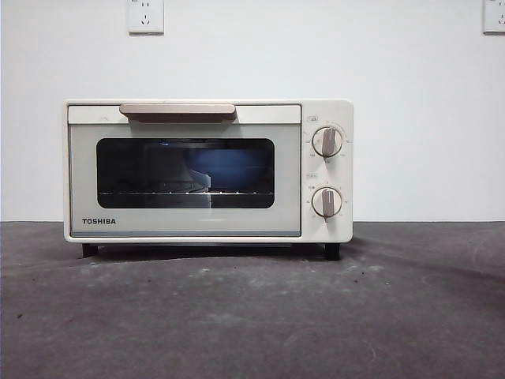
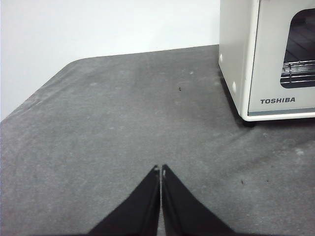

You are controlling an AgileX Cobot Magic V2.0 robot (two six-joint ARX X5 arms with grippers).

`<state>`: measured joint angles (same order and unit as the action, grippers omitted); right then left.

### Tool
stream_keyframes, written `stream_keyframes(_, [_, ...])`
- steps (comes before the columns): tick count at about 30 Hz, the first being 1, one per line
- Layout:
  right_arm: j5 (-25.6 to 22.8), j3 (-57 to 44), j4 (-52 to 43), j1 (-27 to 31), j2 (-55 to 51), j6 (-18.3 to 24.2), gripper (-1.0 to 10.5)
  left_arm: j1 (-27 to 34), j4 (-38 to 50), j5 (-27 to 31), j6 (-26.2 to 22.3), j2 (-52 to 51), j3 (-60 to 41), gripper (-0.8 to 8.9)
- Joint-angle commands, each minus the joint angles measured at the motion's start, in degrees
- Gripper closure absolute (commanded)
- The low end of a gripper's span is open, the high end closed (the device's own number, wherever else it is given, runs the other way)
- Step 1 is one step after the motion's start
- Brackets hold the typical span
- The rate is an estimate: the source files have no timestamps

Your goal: Place pumpkin in the steamer

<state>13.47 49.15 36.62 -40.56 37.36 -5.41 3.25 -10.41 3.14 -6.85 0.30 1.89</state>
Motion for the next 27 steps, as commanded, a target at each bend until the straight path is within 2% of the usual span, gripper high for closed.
stream_keyframes(1, [-0.02,0.24,-0.61,-0.57,0.33,-0.35,9.4,0.02,-0.33,0.17,0.28,-0.11,-1.16,7.95])
stream_keyframes(11, [-0.02,0.24,-0.59,-0.55,0.31,-0.35,9.4,0.02,-0.33,0.17,0.28,-0.11,-1.16,7.95])
stream_keyframes(12, [-0.07,0.24,-0.61,-0.28,0.13,-0.04,9.4,0.02,-0.33,0.17,0.28,-0.11,-1.16,7.95])
stream_keyframes(14, [-0.33,0.24,-0.50,1.73,-1.14,3.52,9.4,0.02,-0.33,0.20,0.26,-0.11,-1.16,7.95])
stream_keyframes(17, [0.00,-0.26,-1.36,6.36,-3.28,5.03,9.4,0.02,-0.33,0.17,0.28,-0.11,-1.16,7.95])
stream_keyframes(20, [0.00,-2.89,-4.81,13.77,-6.88,5.11,9.4,0.02,-0.33,0.20,0.28,-0.11,-1.16,7.95])
stream_keyframes(27, [-0.02,-16.37,-18.53,29.77,-17.22,7.82,9.4,0.02,-0.33,0.17,0.28,-0.11,-1.16,7.95])
